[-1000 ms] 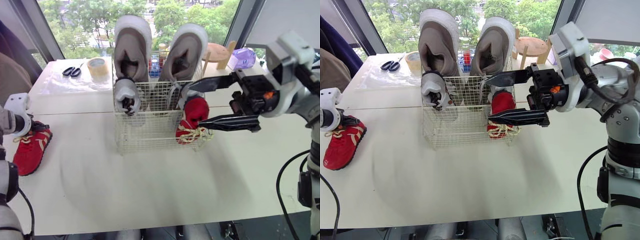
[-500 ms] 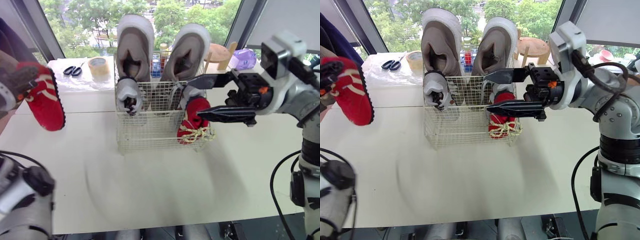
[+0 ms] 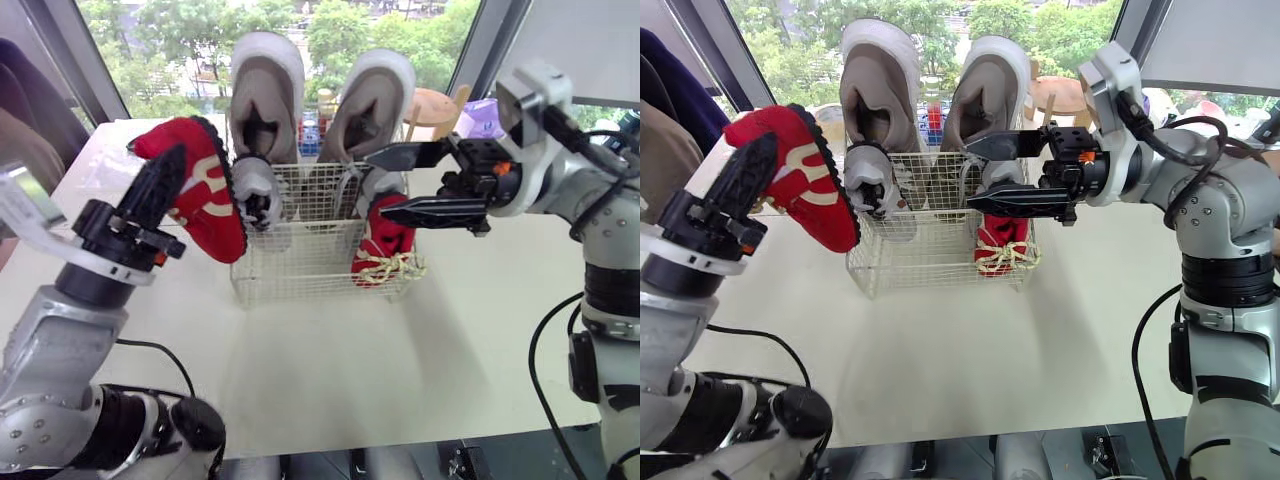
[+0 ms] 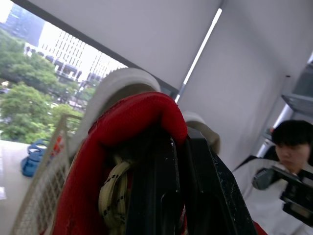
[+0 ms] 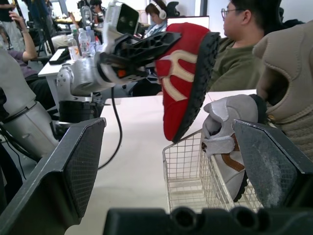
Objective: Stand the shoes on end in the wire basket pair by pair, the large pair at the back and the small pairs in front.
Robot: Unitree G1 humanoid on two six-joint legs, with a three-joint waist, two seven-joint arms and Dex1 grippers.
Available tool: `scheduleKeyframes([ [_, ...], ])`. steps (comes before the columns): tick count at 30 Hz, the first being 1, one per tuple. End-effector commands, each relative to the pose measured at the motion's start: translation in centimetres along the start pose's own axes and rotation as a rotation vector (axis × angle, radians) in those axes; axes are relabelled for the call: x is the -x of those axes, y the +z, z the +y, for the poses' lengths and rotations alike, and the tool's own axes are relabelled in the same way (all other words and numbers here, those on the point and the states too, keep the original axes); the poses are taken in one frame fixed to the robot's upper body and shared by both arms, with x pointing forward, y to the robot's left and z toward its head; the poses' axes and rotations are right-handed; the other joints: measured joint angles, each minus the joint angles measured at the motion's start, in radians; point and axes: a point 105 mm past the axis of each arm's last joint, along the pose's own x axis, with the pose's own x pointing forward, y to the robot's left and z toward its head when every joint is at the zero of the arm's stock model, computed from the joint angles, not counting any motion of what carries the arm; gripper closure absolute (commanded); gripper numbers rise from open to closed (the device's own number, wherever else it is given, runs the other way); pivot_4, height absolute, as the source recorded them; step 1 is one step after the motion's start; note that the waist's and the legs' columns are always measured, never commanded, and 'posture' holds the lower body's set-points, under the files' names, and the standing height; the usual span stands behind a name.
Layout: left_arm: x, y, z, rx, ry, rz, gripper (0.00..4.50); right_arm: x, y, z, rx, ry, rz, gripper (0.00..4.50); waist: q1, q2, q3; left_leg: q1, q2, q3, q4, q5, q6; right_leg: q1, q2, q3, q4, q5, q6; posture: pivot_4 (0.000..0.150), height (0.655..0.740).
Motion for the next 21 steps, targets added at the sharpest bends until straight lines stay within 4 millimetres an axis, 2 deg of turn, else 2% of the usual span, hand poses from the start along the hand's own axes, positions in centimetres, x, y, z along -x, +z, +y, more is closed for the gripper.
scheduleKeyframes([
  [1,-1.0,0.1,-1.3,0.04,-0.076,-0.022,4.48,0.7,1.6,0.7,0.061,-0.024,-0.011,0.0,0.008,0.0,0.0,0.0,0.0,0.0,0.0,0.0,0.0,0.0,0.0,0.0,0.0,0.0,-0.001,0.15,0.74],
  [6,-2.5,-1.4,-1.4,0.084,-0.087,-0.006,4.48,1.0,1.5,1.1,0.049,-0.064,-0.004,0.0,0.021,0.0,0.0,0.0,-0.001,0.0,0.001,0.0,0.001,0.002,0.0,0.0,-0.002,-0.002,-0.004,0.15,0.74],
  [10,-2.3,-3.5,-1.3,0.066,-0.082,0.067,4.48,1.4,1.7,1.3,0.044,-0.089,-0.004,0.0,0.019,0.001,-0.001,0.001,-0.001,0.001,0.001,0.0,0.001,0.003,0.001,0.0,-0.002,-0.002,-0.004,0.15,0.74],
  [15,-0.7,-7.4,0.4,-0.015,-0.008,0.222,4.48,1.6,1.6,1.4,0.038,-0.106,-0.006,0.0,0.018,0.003,-0.002,0.003,-0.001,0.001,0.001,-0.001,0.002,0.006,0.003,0.0,-0.003,-0.002,-0.004,0.15,0.74],
  [21,2.0,-10.1,2.4,-0.047,0.079,0.291,4.48,1.8,1.8,1.4,0.033,-0.114,-0.017,0.0,0.016,0.007,-0.006,0.015,0.001,0.002,-0.001,-0.001,0.003,0.014,0.005,0.001,-0.004,-0.005,-0.009,0.15,0.74],
])
